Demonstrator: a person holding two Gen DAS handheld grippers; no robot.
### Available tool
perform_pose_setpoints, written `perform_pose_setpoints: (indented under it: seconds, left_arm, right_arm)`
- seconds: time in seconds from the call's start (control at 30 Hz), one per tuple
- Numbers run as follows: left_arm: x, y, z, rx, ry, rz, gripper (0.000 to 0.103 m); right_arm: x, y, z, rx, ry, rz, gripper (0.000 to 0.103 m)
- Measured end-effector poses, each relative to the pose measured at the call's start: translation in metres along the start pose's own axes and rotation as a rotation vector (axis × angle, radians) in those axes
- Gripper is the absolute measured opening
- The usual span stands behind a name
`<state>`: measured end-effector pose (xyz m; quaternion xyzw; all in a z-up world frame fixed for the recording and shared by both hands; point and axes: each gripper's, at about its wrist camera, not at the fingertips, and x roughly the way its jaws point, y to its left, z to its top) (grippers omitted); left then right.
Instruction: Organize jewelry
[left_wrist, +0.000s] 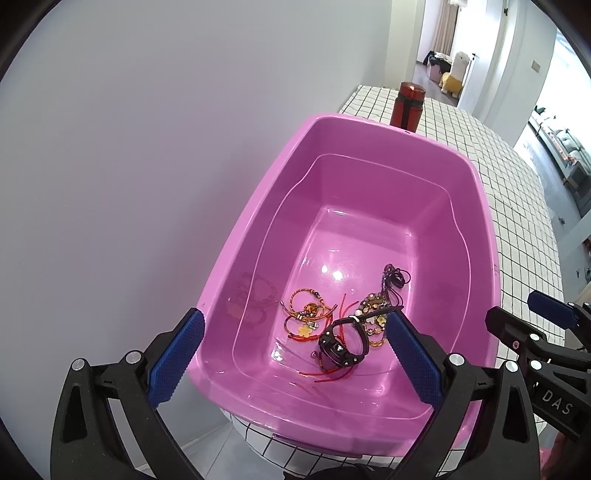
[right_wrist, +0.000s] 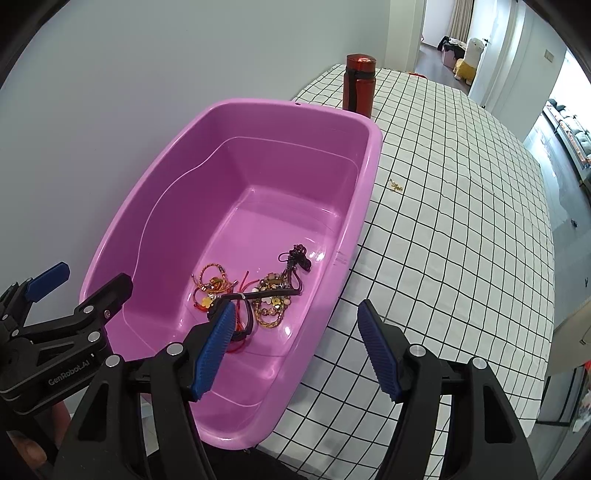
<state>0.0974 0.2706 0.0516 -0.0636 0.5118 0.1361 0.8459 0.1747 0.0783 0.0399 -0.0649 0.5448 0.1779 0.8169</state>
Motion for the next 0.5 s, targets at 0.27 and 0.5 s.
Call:
perform_pose_setpoints:
  seconds: [0.27, 0.5]
  left_arm:
    - [-0.0006, -0.0007, 0.0002, 0.0, -0.001, 0.004, 0.097]
    - [0.0011, -0.0002, 0.0009, -0.005, -0.001, 0.004, 0.097]
  right_arm:
    - [0.0, 0.0002, -0.0005, 0.002, -0.001, -0.001, 0.065]
    - [-0.0004, -0.0028, -0.0034, 0.018, -0.006, -0.004, 0.065]
